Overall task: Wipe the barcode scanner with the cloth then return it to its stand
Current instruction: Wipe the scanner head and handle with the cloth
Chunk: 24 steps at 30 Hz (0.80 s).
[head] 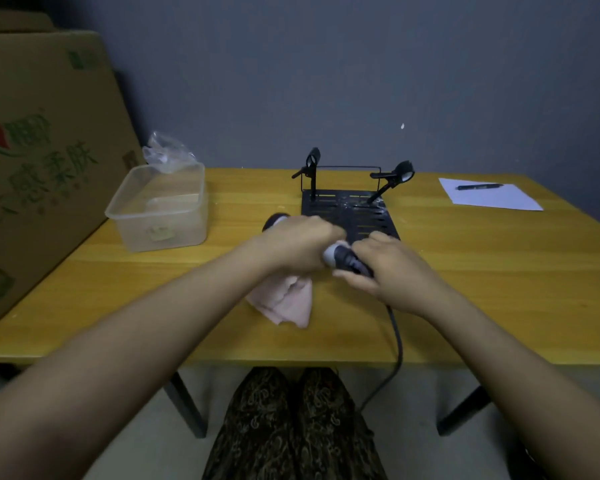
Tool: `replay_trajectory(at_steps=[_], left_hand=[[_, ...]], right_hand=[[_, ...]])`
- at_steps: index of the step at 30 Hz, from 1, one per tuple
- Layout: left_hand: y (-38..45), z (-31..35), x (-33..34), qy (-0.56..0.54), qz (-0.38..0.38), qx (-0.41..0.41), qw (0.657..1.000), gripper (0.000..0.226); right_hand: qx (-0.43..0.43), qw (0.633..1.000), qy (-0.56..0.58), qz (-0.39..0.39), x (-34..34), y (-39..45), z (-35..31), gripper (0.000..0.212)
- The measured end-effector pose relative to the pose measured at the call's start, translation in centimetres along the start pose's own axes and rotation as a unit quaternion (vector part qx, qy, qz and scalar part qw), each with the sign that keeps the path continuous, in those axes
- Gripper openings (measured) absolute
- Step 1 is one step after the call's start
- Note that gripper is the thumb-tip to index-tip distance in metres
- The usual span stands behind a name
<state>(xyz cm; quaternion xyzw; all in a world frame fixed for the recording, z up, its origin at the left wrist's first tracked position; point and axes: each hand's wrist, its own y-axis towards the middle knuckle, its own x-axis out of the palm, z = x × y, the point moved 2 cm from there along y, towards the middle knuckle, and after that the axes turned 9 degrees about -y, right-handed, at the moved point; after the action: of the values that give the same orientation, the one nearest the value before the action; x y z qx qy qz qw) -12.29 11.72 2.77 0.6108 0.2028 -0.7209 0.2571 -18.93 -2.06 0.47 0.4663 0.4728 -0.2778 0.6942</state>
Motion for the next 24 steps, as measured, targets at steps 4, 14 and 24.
replay_trajectory(at_steps=[4, 14, 24], left_hand=[[0.1, 1.0, 0.6, 0.083, 0.317, 0.111, 0.938, 0.014], [-1.8, 0.2, 0.8, -0.099, 0.141, 0.003, 0.985, 0.013], [-0.6, 0.7, 0.4, -0.107, -0.133, -0.041, 0.984, 0.019]], right_hand=[[0.188, 0.897, 0.399, -0.034, 0.1, 0.4, 0.1, 0.039], [0.119, 0.916, 0.370, -0.096, -1.3, -0.4, -0.5, 0.035], [-0.105, 0.965, -0.231, 0.071, 0.1, -0.1, -0.4, 0.034]])
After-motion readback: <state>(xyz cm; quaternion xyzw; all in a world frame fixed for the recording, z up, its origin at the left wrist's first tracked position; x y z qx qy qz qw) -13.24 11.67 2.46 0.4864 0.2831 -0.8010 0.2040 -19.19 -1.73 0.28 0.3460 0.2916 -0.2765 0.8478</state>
